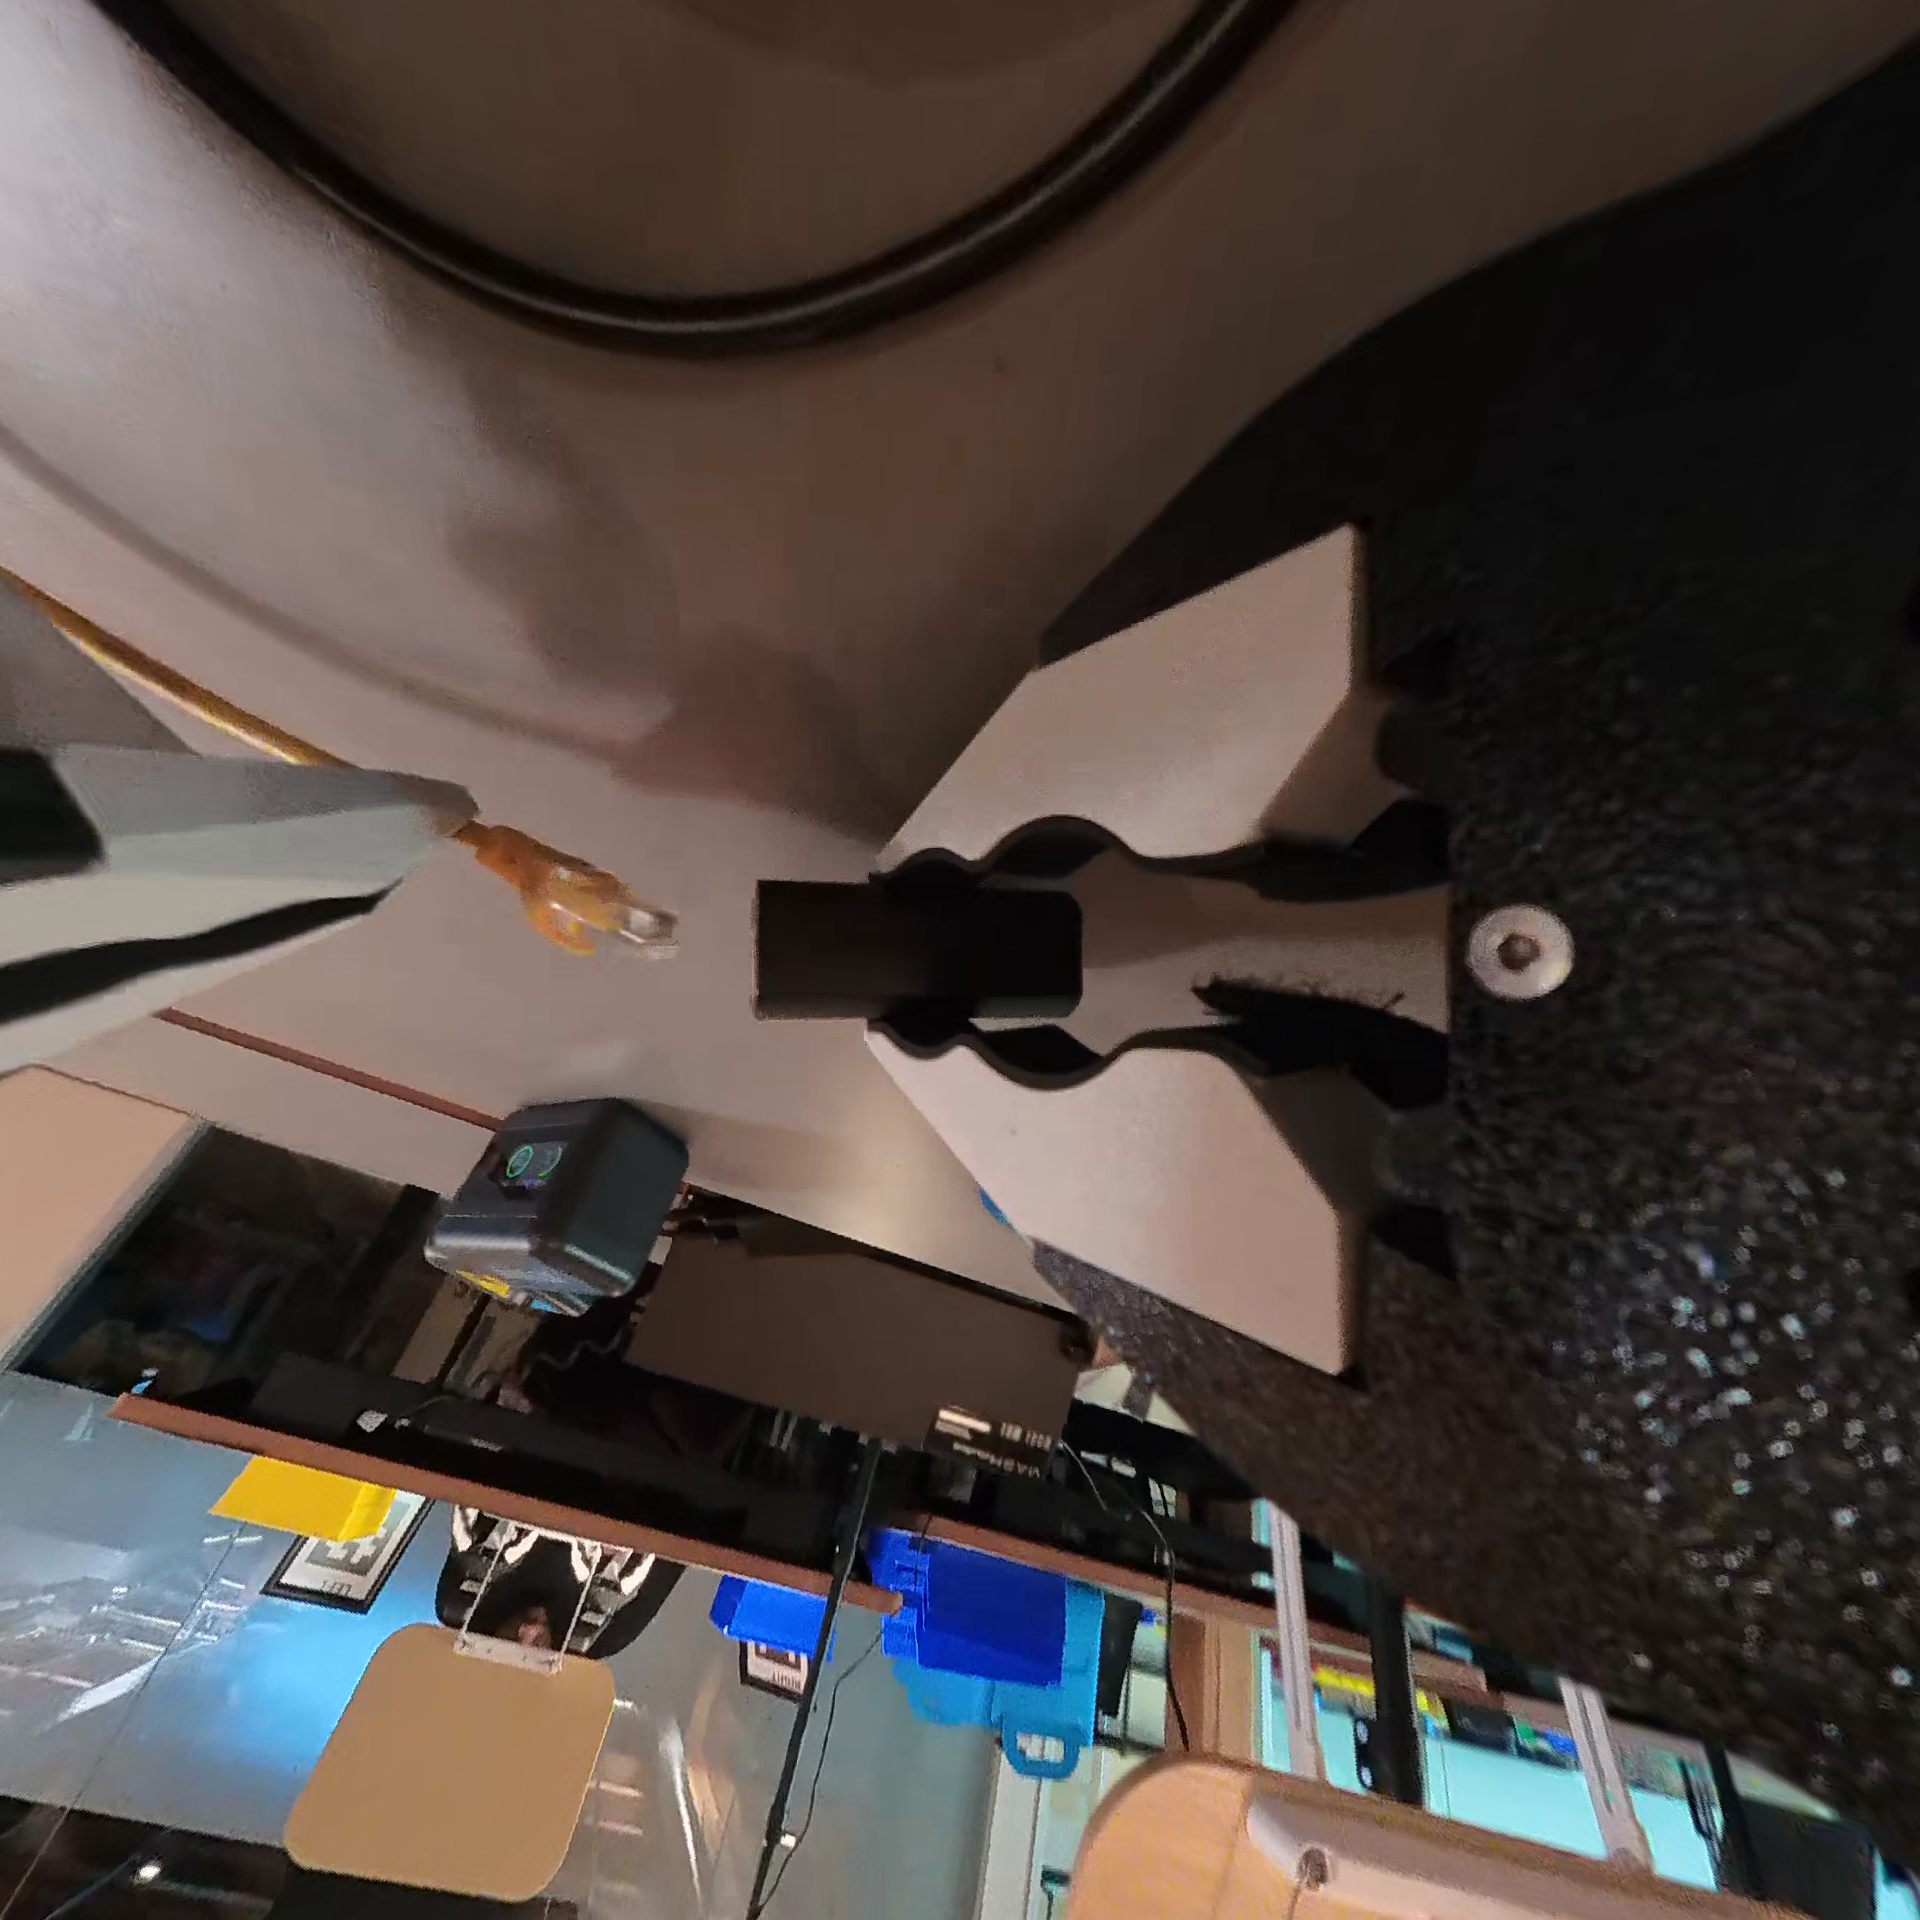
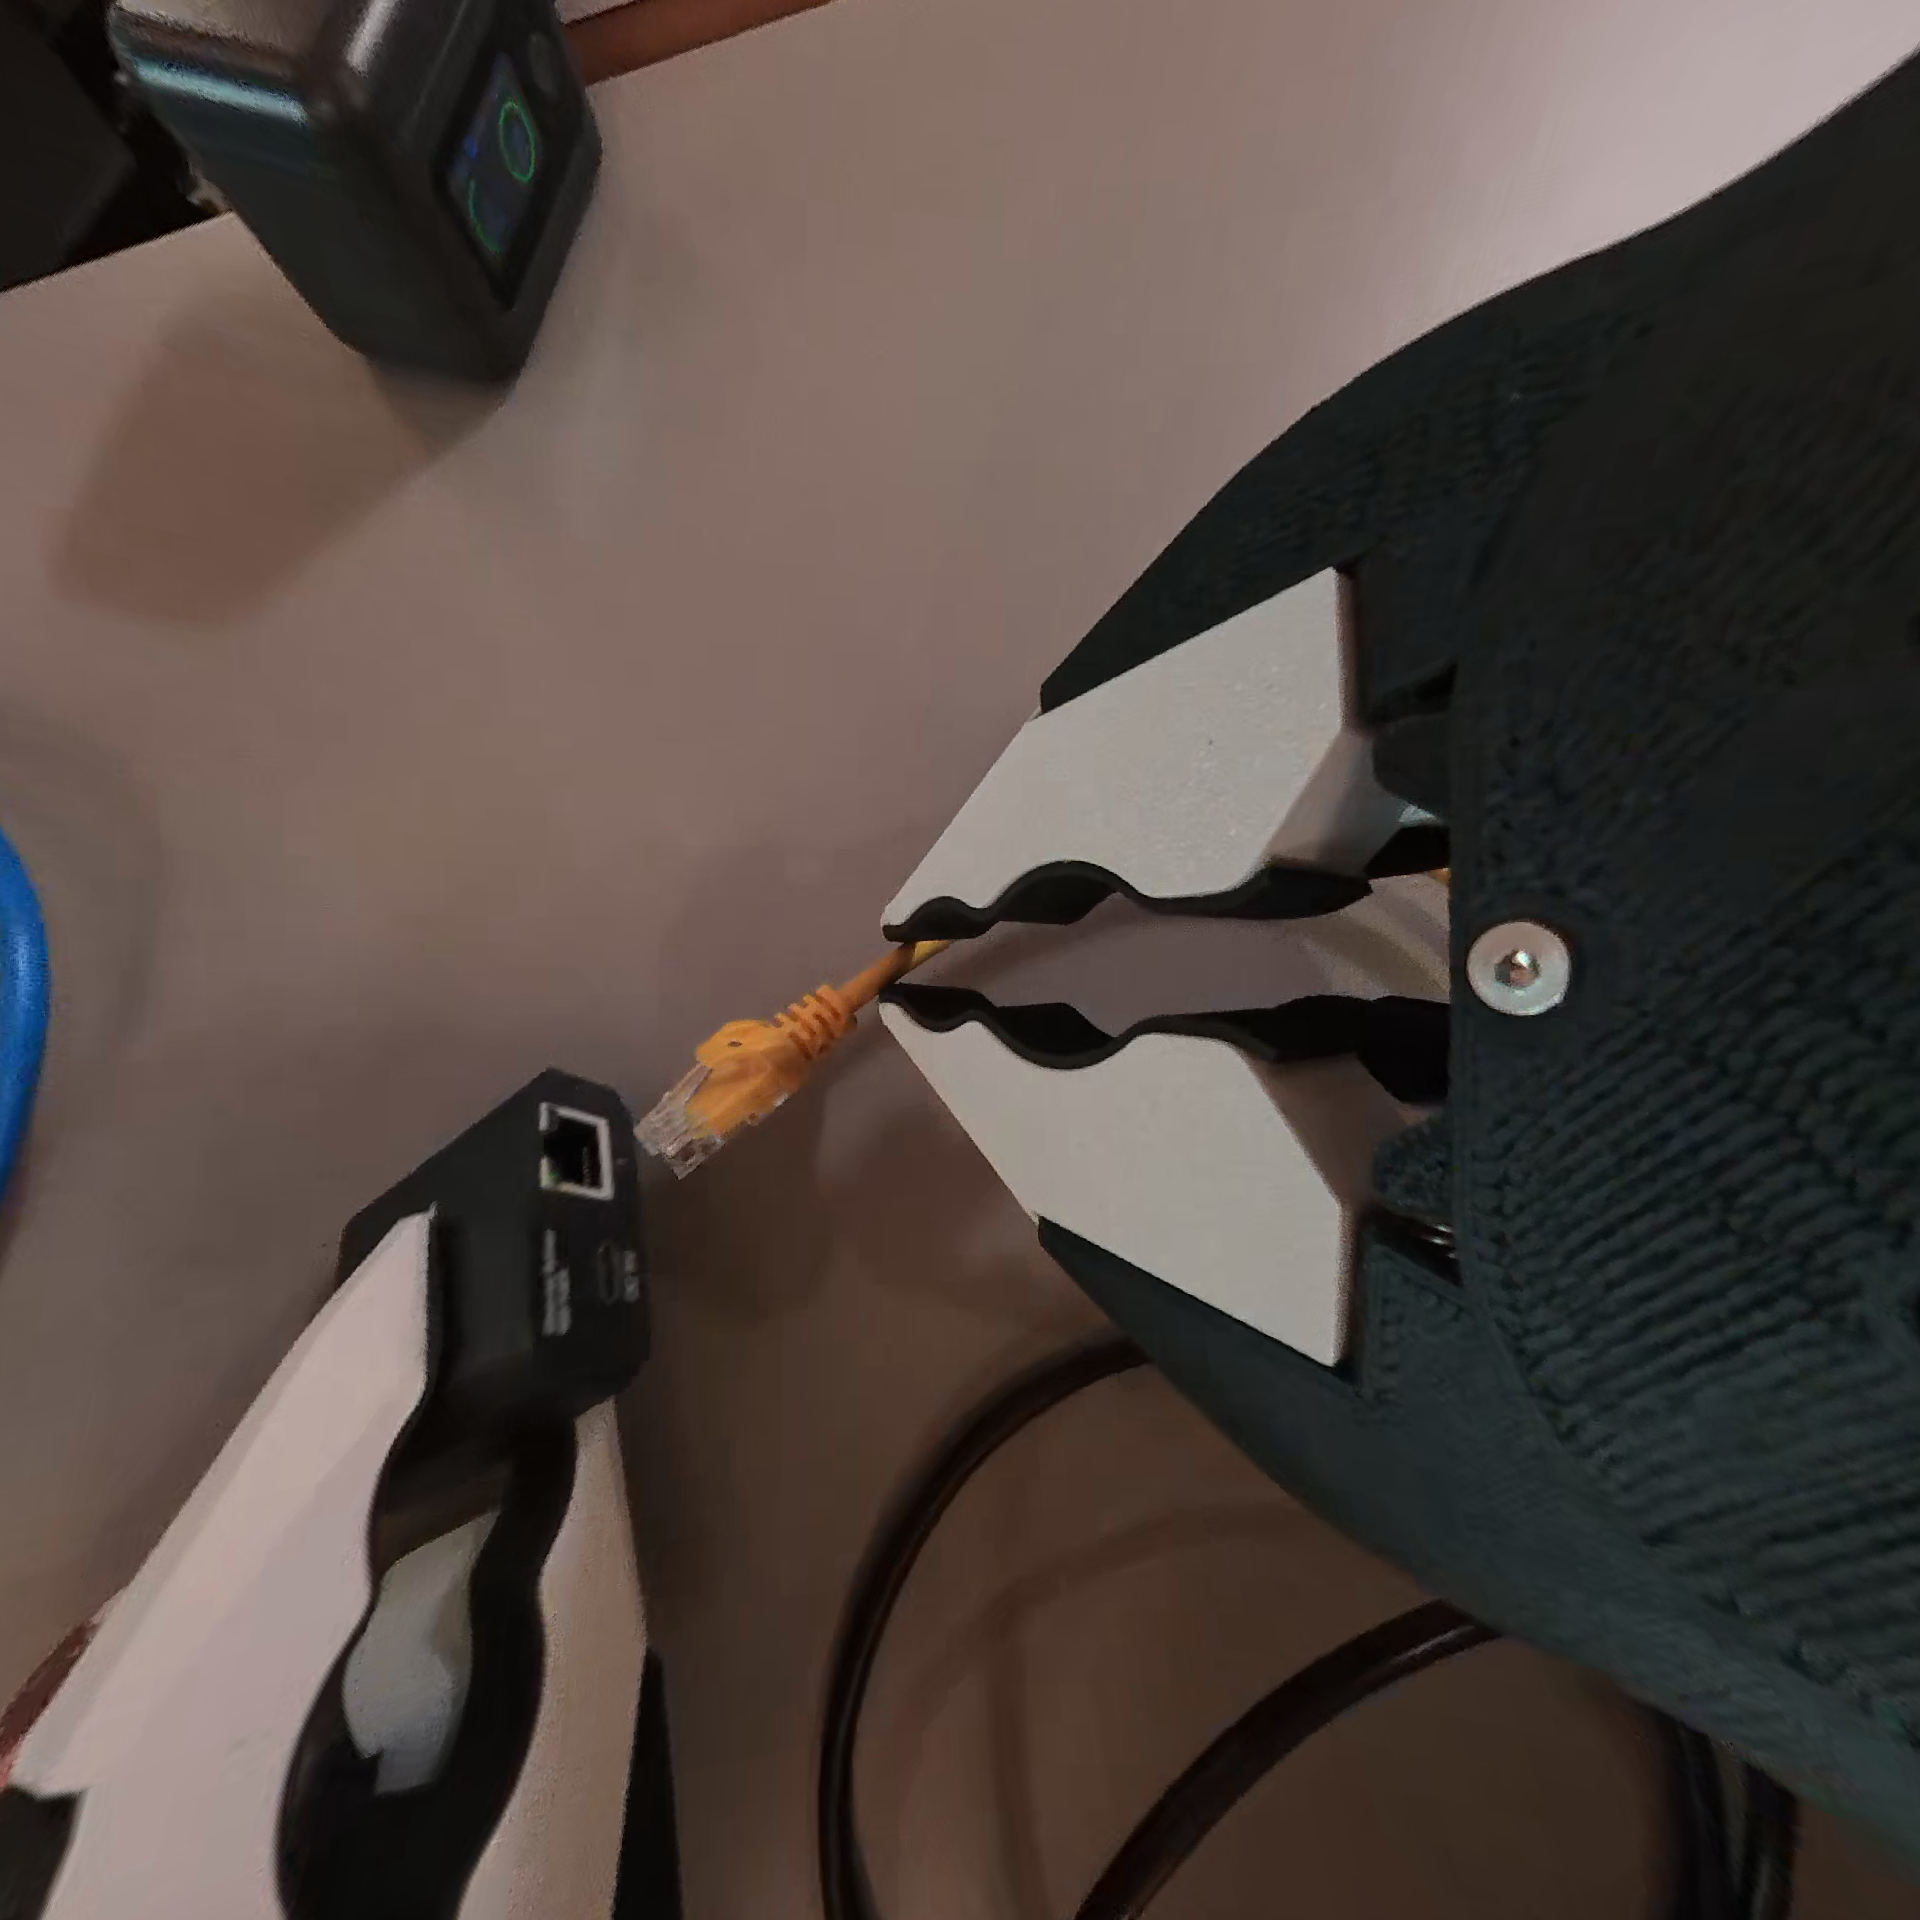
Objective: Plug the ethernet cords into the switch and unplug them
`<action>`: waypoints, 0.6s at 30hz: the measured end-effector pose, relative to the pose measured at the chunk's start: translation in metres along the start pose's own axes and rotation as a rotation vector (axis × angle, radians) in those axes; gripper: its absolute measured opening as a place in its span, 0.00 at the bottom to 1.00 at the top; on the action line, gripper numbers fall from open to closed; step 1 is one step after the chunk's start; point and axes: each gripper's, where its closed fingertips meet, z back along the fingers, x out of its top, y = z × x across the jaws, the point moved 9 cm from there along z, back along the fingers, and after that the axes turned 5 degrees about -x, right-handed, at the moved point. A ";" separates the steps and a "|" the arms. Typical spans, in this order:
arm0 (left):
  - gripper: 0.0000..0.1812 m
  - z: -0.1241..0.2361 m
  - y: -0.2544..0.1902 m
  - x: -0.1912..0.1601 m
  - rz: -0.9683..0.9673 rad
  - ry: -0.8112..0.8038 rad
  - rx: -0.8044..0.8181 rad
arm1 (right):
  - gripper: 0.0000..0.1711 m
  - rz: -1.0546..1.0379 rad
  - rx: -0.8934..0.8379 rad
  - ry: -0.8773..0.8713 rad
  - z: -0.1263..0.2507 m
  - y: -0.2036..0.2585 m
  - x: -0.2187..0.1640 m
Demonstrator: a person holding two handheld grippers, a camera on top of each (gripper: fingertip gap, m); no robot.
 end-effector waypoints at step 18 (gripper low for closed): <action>0.12 -0.002 -0.001 0.005 0.001 0.053 0.014 | 0.04 0.153 -0.276 0.101 -0.003 0.022 0.018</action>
